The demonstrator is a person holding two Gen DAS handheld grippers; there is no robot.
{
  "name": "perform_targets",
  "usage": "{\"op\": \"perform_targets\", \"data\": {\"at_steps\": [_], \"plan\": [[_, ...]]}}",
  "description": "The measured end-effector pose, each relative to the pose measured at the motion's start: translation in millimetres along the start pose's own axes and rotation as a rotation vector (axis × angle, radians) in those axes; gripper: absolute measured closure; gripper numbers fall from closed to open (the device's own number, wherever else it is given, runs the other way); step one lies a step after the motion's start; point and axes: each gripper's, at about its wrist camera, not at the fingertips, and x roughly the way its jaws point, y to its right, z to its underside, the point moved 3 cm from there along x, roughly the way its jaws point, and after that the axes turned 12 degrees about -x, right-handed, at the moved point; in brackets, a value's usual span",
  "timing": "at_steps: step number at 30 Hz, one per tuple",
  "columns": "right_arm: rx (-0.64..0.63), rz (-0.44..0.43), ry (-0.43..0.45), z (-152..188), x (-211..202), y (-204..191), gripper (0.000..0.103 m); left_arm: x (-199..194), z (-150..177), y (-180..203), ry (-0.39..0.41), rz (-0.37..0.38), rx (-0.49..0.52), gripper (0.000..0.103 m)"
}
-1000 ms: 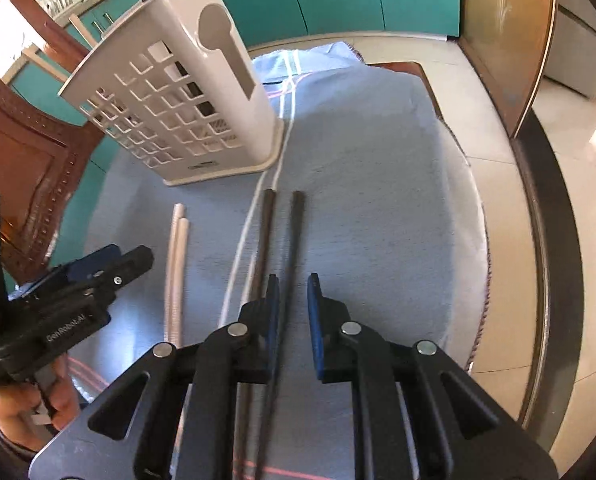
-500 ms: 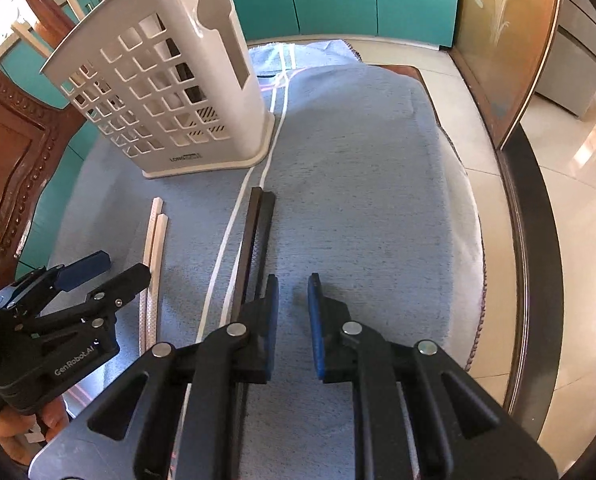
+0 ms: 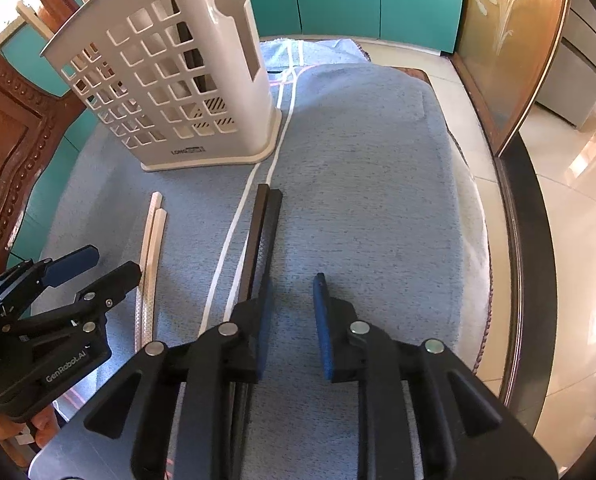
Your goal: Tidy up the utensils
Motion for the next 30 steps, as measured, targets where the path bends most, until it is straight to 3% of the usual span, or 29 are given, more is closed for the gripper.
{"op": "perform_targets", "data": {"at_steps": [12, 16, 23, 30], "plan": [[-0.009, 0.011, 0.001, -1, 1, -1, 0.082, -10, -8, -6, 0.007, -0.021, 0.019, 0.045], [-0.014, 0.016, 0.002, -1, 1, -1, 0.081, -5, -9, -13, -0.008, -0.061, 0.024, 0.046], [-0.015, 0.019, 0.002, -2, 1, -2, 0.081, -6, -12, -20, 0.0, -0.044, 0.008, 0.046], [-0.022, 0.026, 0.001, -1, 0, -4, 0.08, -9, -13, -19, -0.007, 0.029, -0.01, 0.046]]}}
